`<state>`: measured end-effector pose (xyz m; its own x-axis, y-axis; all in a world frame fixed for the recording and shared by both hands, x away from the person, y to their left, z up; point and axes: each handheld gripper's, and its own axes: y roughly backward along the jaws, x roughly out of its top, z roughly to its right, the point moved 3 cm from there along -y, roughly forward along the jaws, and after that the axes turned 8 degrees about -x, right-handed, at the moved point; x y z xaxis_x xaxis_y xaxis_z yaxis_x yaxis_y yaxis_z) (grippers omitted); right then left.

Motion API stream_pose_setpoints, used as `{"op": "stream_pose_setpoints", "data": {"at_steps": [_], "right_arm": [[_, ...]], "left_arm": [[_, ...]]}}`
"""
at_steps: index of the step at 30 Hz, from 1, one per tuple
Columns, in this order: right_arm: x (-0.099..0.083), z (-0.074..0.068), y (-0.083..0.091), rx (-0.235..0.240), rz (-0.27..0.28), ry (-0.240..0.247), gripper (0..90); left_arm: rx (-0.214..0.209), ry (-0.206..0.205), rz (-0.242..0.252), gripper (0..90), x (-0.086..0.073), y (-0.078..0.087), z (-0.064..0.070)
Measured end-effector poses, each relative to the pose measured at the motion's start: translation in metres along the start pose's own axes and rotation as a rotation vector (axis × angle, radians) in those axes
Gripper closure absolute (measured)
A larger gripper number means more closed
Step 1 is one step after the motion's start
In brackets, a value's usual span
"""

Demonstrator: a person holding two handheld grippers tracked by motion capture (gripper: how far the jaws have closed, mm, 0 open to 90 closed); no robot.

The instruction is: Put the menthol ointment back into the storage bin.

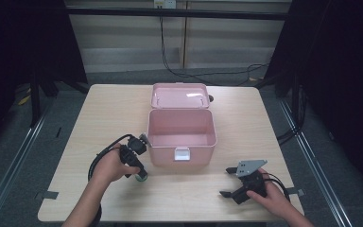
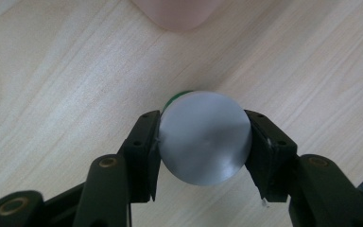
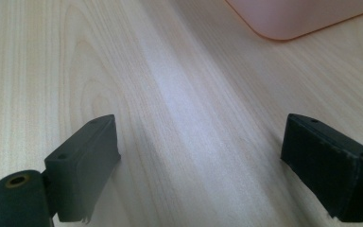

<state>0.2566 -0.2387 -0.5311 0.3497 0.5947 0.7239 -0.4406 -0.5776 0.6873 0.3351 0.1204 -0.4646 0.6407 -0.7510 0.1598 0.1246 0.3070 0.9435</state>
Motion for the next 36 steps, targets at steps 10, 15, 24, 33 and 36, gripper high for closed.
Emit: {"op": "stream_pose_setpoints", "data": {"at_steps": [10,15,24,33,36], "right_arm": [[0.000,0.000,0.000,0.000,0.001,0.001,11.2],[0.000,0.000,0.000,0.000,0.001,0.001,11.2],[0.000,0.000,0.000,-0.003,0.004,0.005,11.2],[0.000,0.000,0.000,-0.003,0.003,0.004,11.2],[0.000,0.000,0.000,-0.003,0.003,0.004,11.2]], "left_arm": [[-0.015,0.014,-0.040,50.0,0.000,0.018,0.005],[-0.013,0.018,-0.043,49.9,0.002,0.038,0.008],[-0.023,0.025,-0.032,50.0,0.013,0.067,0.016],[-0.028,0.011,-0.027,50.0,0.024,0.090,0.020],[-0.022,0.027,-0.028,50.0,0.027,0.096,0.021]]}}
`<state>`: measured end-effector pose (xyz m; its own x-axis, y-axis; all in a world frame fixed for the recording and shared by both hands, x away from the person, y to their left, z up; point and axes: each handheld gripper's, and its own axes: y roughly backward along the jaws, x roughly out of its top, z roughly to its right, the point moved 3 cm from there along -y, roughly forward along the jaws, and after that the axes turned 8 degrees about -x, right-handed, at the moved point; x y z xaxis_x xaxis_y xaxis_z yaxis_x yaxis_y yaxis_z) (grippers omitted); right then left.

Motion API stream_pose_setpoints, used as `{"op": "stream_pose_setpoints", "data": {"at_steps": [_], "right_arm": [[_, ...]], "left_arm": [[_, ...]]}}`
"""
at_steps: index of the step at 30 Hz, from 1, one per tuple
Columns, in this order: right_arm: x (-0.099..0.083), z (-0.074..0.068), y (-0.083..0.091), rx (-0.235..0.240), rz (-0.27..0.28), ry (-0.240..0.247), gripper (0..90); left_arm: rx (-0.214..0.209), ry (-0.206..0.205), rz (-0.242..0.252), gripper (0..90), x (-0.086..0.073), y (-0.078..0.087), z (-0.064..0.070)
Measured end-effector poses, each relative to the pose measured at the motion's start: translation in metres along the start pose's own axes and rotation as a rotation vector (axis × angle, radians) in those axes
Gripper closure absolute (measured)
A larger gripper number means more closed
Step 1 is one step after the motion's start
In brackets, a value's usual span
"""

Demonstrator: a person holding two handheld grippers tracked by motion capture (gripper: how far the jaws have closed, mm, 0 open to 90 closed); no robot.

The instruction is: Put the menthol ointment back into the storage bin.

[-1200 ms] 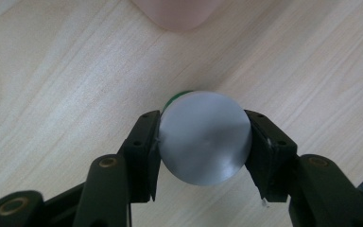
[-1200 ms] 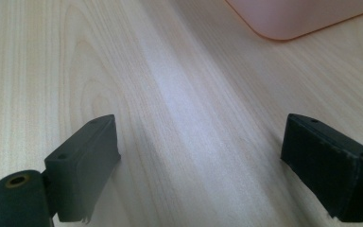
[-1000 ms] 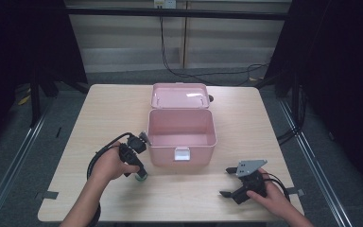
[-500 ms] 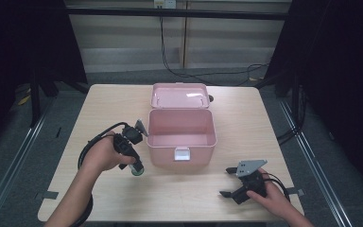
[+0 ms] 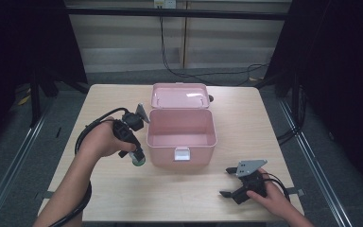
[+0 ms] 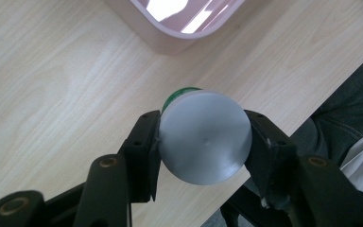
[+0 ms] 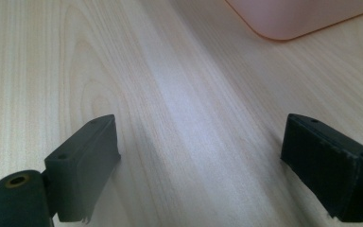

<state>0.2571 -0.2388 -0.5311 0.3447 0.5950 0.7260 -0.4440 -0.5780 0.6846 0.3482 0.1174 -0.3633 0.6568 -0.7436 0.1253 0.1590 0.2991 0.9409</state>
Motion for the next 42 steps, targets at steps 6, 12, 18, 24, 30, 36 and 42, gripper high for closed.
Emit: {"op": "stream_pose_setpoints", "data": {"at_steps": [6,12,18,24,30,36,42], "right_arm": [[0.000,0.000,0.000,0.000,0.000,0.000,11.2],[0.000,0.000,0.000,0.000,0.000,0.000,11.2],[0.000,0.000,0.000,0.001,-0.001,0.002,11.2],[0.000,0.000,0.000,0.000,-0.002,0.000,11.2],[0.000,0.000,0.000,0.001,-0.001,0.002,11.2],[0.000,0.000,0.000,0.000,-0.001,0.002,11.2],[0.000,0.000,0.000,0.001,-0.001,0.002,11.2]], "left_arm": [[-0.004,0.000,0.014,50.0,0.005,0.010,0.000],[-0.012,0.005,0.029,50.0,0.011,0.021,0.003],[-0.009,0.023,0.027,50.1,0.019,0.031,0.003],[-0.001,0.034,0.021,50.1,0.027,0.038,0.005],[-0.005,0.032,0.019,50.1,0.037,0.042,0.008],[-0.002,0.037,0.019,50.1,0.051,0.045,0.010],[0.001,0.033,0.019,50.1,0.062,0.046,0.010]]}}
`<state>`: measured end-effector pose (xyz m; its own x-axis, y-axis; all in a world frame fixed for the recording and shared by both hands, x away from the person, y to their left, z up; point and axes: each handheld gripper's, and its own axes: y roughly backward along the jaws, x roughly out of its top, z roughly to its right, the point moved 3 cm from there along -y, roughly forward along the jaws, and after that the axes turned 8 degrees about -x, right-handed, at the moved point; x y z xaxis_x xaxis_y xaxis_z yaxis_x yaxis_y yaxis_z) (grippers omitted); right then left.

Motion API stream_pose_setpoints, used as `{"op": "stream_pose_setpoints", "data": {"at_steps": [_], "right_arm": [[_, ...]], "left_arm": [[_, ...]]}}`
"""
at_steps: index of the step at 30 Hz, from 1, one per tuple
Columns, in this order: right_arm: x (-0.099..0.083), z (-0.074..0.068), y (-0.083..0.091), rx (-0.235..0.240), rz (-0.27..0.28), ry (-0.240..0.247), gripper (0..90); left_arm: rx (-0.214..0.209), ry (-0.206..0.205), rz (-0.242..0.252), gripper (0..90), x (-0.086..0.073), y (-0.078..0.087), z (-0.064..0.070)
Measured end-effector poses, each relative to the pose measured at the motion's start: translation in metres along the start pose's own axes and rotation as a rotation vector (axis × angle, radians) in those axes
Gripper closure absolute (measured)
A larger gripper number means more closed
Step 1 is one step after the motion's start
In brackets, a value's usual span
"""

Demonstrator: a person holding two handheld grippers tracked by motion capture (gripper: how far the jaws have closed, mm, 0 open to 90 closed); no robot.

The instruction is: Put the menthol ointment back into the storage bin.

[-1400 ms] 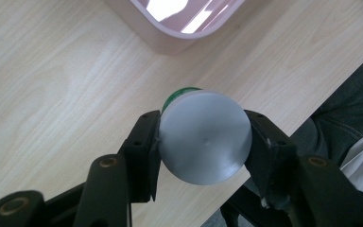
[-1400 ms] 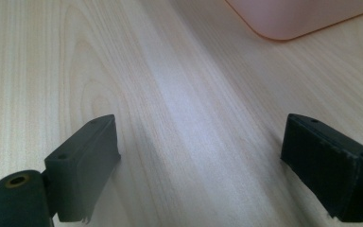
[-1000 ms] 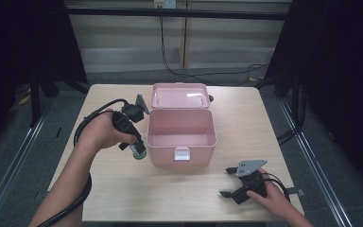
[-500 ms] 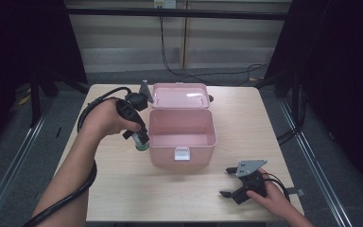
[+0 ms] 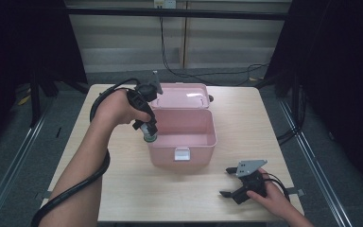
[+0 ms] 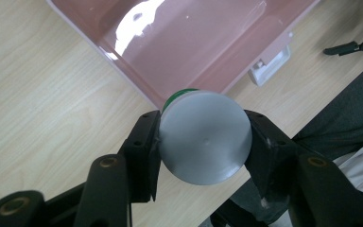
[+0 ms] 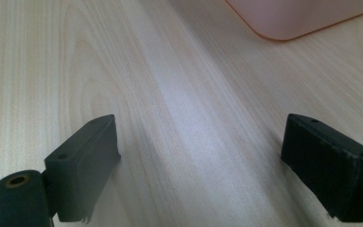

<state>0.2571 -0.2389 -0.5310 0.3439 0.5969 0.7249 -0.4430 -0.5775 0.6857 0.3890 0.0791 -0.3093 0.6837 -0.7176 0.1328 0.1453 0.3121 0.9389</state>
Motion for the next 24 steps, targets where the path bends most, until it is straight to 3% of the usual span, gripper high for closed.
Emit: {"op": "stream_pose_setpoints", "data": {"at_steps": [24], "right_arm": [[0.000,0.000,0.000,0.003,-0.003,-0.004,11.2]], "left_arm": [[0.025,0.011,0.012,50.2,0.057,-0.021,0.002]]}}
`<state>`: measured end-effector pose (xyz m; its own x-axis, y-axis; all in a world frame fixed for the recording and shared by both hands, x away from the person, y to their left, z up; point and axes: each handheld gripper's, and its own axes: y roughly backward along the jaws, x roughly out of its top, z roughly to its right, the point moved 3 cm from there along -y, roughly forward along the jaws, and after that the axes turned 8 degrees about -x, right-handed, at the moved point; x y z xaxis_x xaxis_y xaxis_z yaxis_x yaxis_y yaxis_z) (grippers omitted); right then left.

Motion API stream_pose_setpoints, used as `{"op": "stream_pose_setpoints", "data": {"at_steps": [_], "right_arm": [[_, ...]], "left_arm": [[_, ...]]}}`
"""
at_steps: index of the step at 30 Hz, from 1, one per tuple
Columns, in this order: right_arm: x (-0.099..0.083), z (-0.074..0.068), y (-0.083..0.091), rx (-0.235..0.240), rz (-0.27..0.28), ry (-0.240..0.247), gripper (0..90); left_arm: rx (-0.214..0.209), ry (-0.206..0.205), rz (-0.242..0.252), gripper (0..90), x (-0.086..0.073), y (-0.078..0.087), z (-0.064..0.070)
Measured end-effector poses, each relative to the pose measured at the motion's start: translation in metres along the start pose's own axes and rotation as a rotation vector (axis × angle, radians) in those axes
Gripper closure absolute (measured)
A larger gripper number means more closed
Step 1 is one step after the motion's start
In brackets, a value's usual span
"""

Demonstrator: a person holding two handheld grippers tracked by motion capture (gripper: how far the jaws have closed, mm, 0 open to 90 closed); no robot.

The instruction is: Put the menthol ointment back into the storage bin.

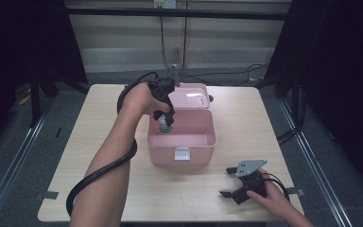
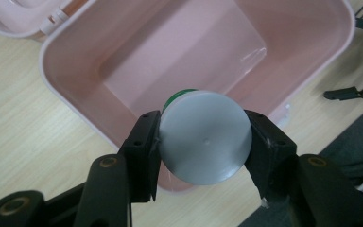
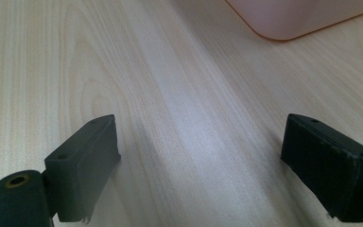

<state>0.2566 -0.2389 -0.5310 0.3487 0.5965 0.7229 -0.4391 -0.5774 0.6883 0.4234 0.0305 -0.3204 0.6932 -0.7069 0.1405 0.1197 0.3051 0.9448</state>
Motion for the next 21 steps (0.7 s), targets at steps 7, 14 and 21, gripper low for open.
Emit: {"op": "stream_pose_setpoints", "data": {"at_steps": [7,14,21], "right_arm": [[0.000,0.000,0.000,0.000,0.000,0.000,11.2],[0.000,0.000,0.000,0.000,0.000,0.000,11.2],[0.000,0.000,0.000,0.000,0.001,0.000,11.2]], "left_arm": [[0.012,0.022,0.021,50.2,0.014,-0.012,0.001],[0.003,0.030,0.019,50.2,0.022,-0.026,0.000],[0.009,0.053,0.021,50.2,0.030,-0.043,-0.007]]}}
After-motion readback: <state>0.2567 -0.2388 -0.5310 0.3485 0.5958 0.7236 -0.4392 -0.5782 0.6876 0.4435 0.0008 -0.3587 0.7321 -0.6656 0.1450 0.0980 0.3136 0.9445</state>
